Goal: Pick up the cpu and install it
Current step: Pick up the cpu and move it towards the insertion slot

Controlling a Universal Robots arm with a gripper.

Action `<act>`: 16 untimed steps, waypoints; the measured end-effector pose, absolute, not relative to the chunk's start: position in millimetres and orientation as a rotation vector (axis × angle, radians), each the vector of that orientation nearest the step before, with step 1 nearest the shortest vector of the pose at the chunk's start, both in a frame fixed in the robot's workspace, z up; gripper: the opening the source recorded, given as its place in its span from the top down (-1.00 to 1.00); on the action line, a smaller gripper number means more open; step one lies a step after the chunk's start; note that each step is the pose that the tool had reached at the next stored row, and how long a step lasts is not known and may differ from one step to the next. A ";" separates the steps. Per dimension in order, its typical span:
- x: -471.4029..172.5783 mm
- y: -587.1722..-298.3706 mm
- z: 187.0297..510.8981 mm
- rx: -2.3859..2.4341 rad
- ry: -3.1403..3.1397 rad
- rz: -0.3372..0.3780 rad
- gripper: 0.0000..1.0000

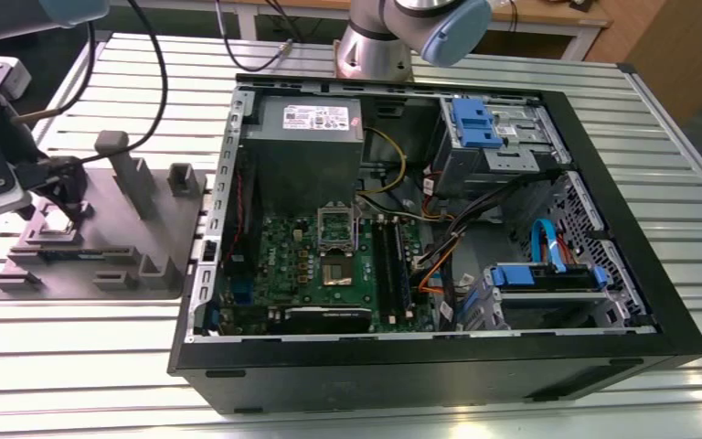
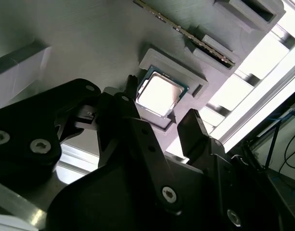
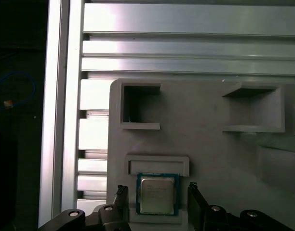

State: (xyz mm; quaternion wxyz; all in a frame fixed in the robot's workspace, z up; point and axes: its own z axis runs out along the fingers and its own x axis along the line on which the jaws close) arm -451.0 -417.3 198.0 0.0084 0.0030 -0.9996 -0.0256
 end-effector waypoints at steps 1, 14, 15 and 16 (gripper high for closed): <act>-451.0 -417.3 197.3 0.008 -3.124 -0.080 -0.21; -451.1 -417.2 189.9 0.005 -3.124 -0.074 -0.21; -451.1 -417.2 189.4 0.005 -3.124 -0.074 -0.21; -451.0 -417.2 188.9 0.005 -3.124 -0.074 -0.21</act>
